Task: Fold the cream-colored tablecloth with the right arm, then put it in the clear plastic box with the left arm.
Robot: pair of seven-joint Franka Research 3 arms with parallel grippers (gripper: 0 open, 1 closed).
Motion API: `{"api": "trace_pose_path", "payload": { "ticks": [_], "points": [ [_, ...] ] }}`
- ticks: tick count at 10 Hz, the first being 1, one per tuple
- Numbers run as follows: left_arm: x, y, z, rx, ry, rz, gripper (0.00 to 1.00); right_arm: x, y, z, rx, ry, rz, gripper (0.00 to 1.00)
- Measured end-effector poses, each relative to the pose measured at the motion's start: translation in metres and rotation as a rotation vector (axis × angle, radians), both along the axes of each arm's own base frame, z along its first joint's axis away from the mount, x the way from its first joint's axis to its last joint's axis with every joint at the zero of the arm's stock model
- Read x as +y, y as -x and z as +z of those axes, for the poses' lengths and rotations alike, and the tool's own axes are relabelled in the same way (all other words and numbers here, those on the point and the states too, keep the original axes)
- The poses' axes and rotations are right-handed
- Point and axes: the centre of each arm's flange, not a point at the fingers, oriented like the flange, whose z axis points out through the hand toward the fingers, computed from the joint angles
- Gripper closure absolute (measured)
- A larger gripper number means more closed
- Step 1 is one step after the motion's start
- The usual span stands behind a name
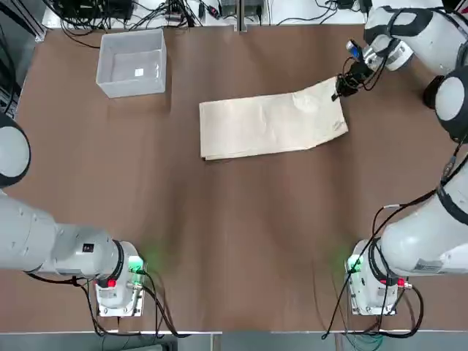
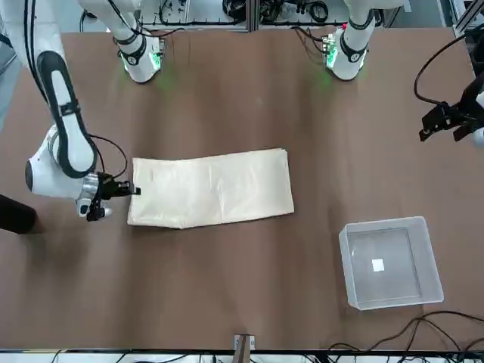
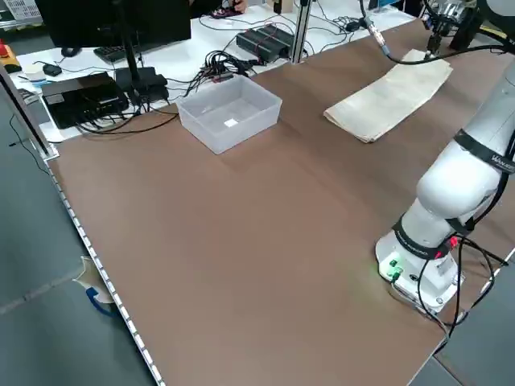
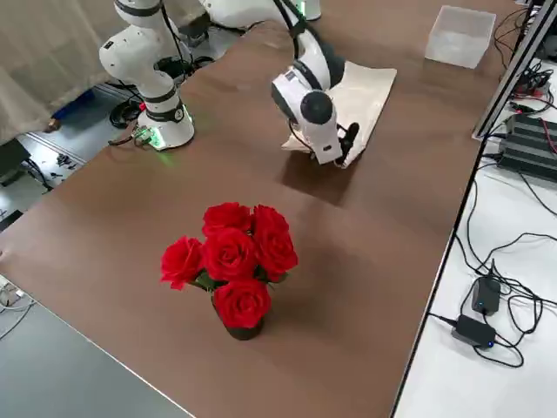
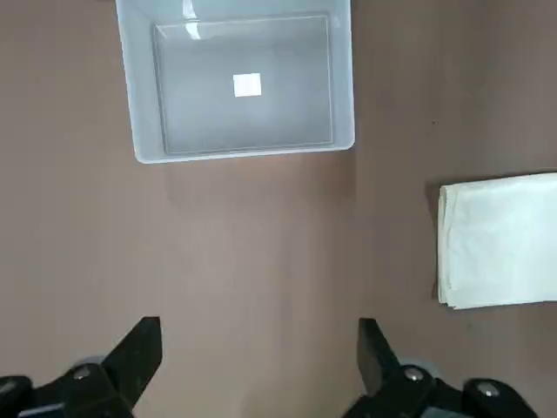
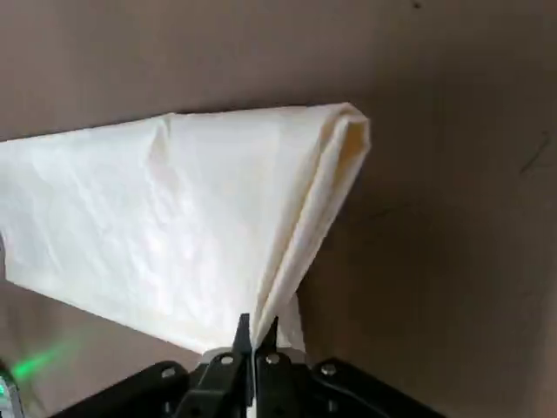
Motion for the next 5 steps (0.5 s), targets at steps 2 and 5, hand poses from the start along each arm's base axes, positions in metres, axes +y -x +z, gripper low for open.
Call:
{"api": "trace_pose_path", "payload": {
  "ticks": [2,5],
  "points": [
    [0.0,0.0,0.0,0.0,0.0,0.0,0.01,0.032,0.001,0.032,0.026,0.071,-0.029,0.97],
    [0.0,0.0,-0.001,0.001,0.0,0.0,0.01,0.09,0.015,0.077,0.069,0.104,-0.083,0.97]
  ]
}}
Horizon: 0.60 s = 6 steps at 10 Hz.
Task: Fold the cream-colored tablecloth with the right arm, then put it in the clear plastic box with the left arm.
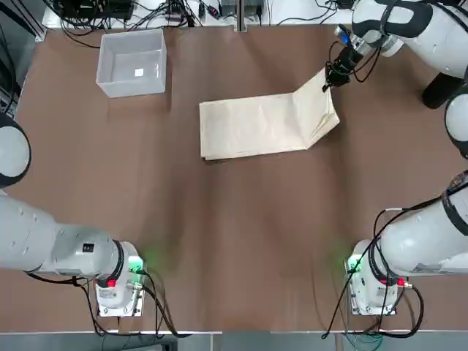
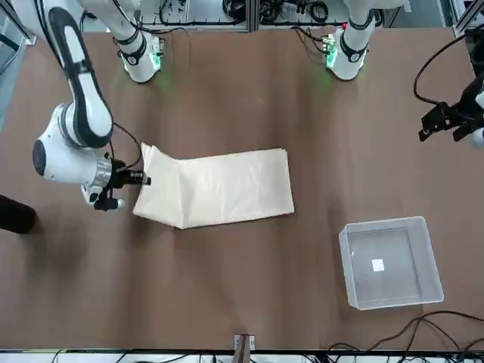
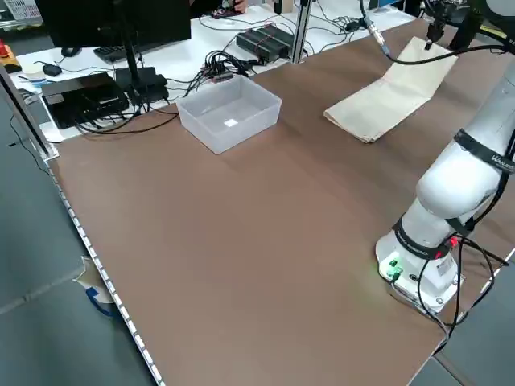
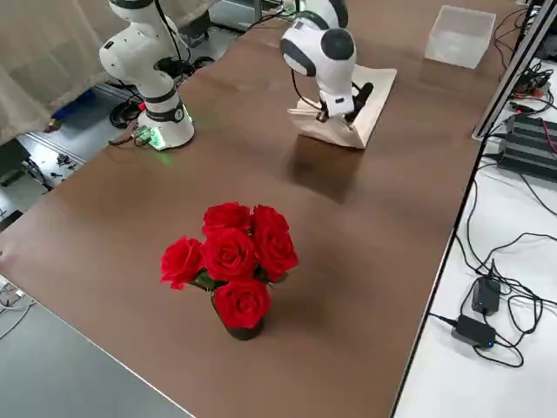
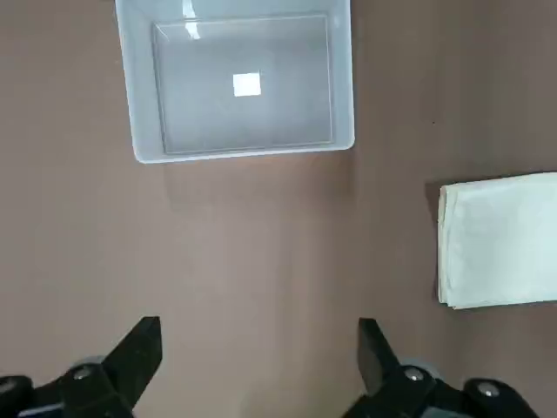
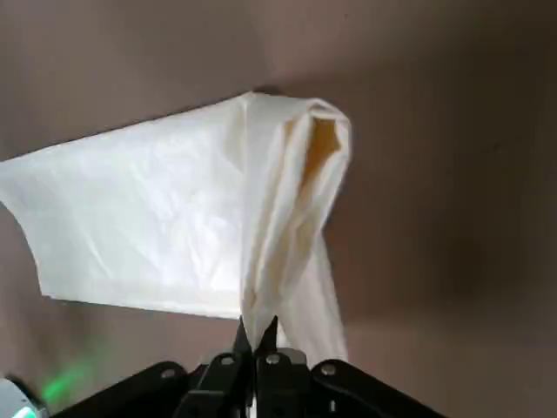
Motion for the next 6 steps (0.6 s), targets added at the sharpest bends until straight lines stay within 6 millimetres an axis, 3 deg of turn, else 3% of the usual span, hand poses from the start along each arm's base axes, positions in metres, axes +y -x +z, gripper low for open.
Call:
{"api": "trace_pose_path", "payload": {
  "ticks": [4,6],
  "points": [
    [0.0,0.0,0.0,0.001,0.0,-0.001,0.0,0.091,0.031,0.045,0.057,0.039,-0.063,0.97],
    [-0.001,0.0,-0.001,0.001,0.0,-0.001,0.01,0.11,0.038,0.061,0.069,0.091,-0.059,0.97]
  ]
}}
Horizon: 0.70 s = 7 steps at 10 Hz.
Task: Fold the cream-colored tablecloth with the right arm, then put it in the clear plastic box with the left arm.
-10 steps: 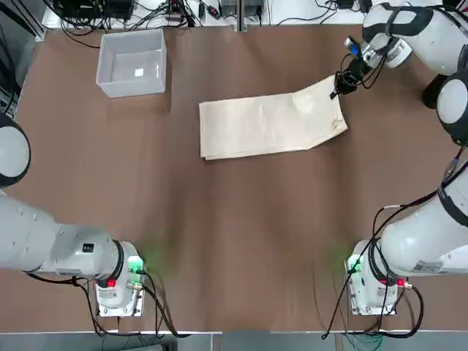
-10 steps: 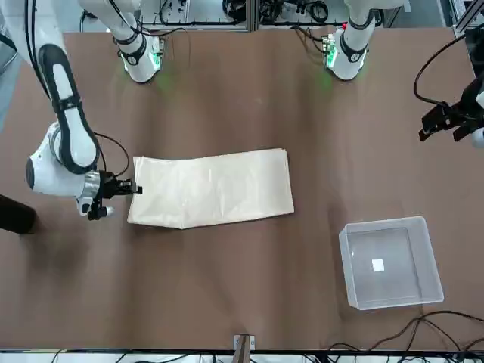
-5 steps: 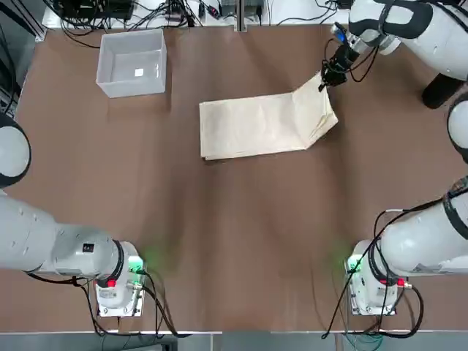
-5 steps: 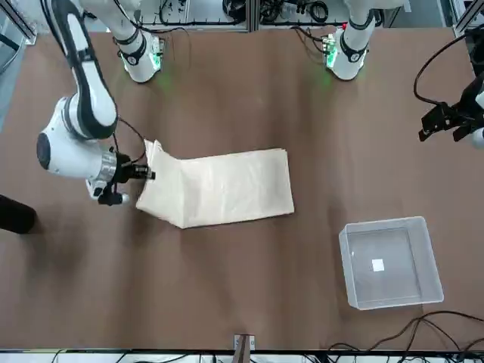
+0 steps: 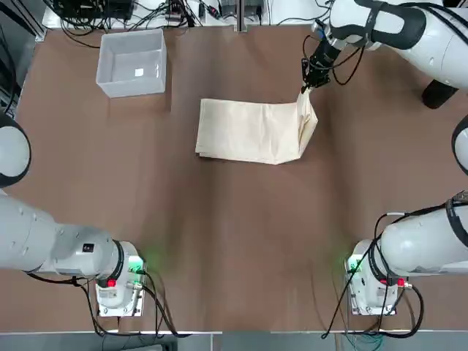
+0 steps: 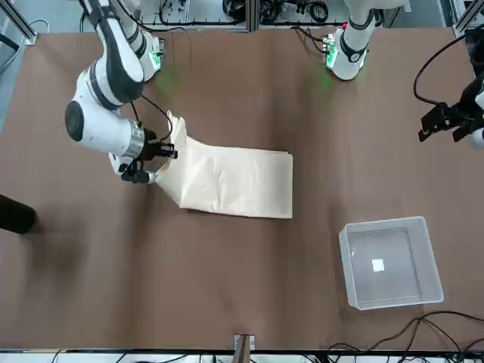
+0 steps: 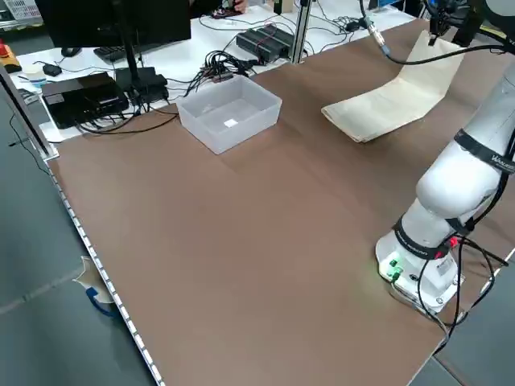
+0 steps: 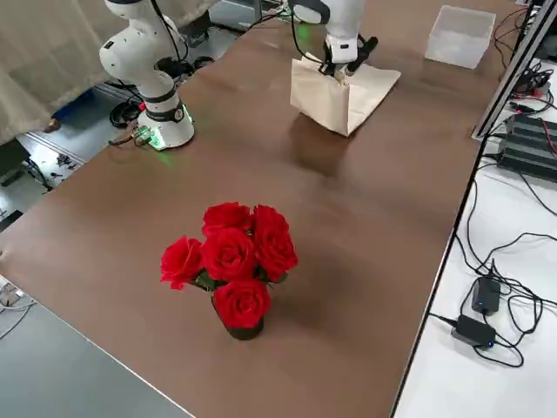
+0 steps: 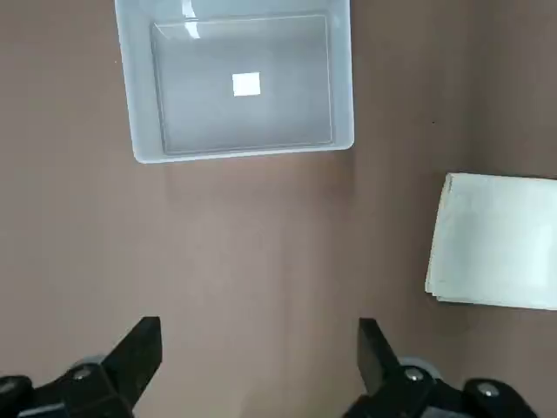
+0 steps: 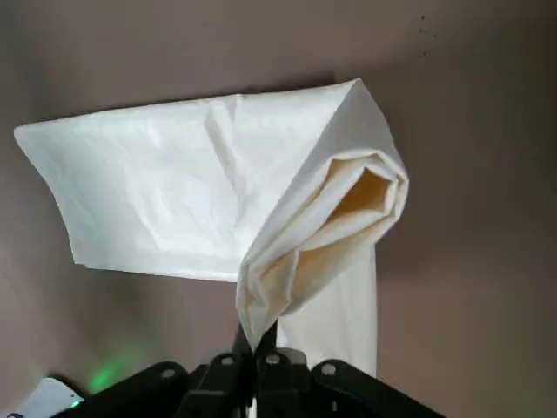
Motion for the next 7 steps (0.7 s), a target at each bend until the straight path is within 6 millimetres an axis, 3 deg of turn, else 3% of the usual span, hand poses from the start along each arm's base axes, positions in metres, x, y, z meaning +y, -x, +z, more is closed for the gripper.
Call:
{"api": "trace_pose_path", "payload": {
  "ticks": [5,7],
  "points": [
    [0.0,0.0,0.0,0.0,0.0,0.0,0.0,0.053,0.001,0.06,-0.037,0.026,-0.04,0.97],
    [0.0,0.0,0.0,0.0,0.0,0.0,0.01,0.074,0.006,0.07,-0.04,0.021,-0.063,0.97]
  ]
}}
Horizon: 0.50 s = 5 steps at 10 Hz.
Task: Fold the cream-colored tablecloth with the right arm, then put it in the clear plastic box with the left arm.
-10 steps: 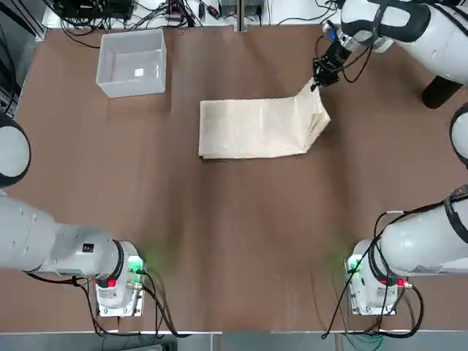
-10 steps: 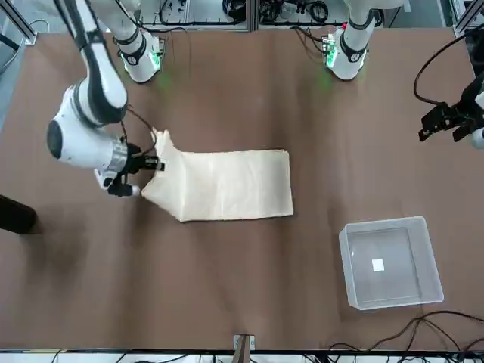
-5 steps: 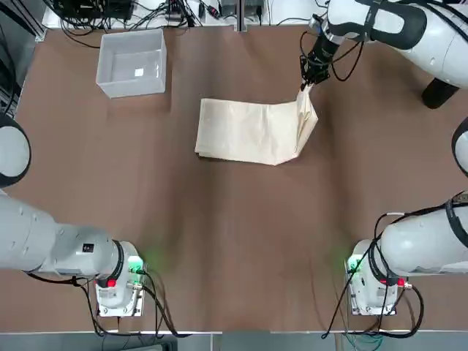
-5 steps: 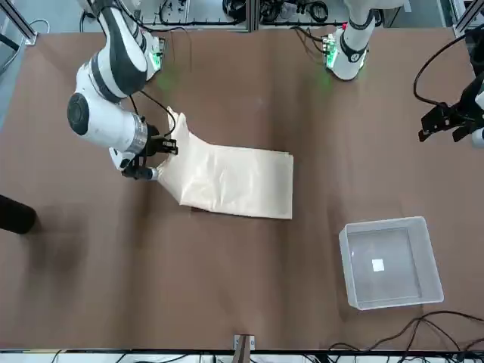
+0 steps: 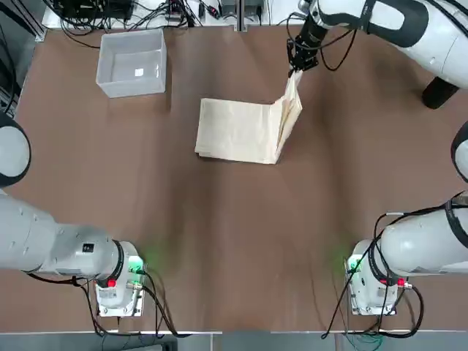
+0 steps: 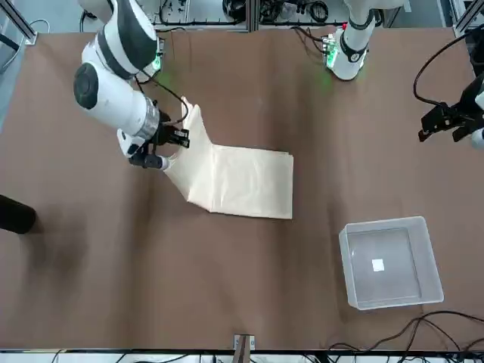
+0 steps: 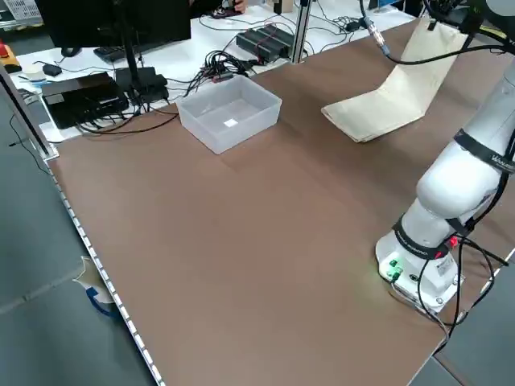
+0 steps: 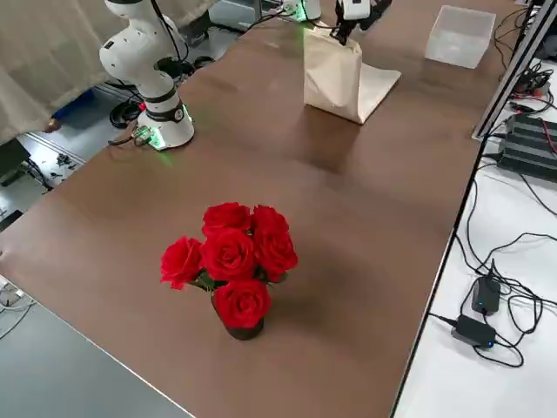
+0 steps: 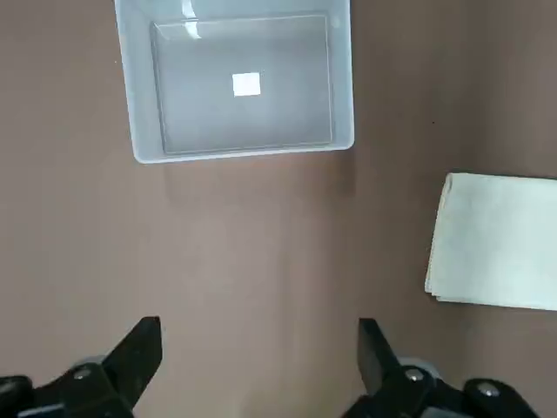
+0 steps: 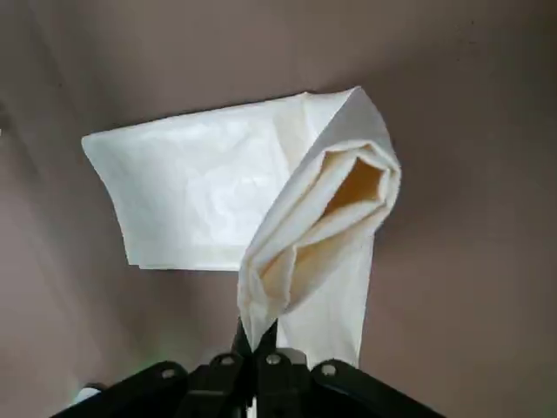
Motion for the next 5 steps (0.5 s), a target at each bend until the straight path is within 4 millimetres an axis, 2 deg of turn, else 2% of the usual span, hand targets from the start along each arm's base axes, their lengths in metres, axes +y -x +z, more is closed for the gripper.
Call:
{"api": "trace_pose_path", "payload": {
  "ticks": [2,5],
  "points": [
    [0.0,0.0,0.0,0.0,0.0,0.0,0.0,0.025,0.003,-0.003,-0.023,0.007,-0.038,0.97],
    [0.0,0.0,0.0,0.0,0.0,-0.001,0.01,0.057,-0.001,-0.026,-0.042,-0.024,-0.093,0.97]
  ]
}}
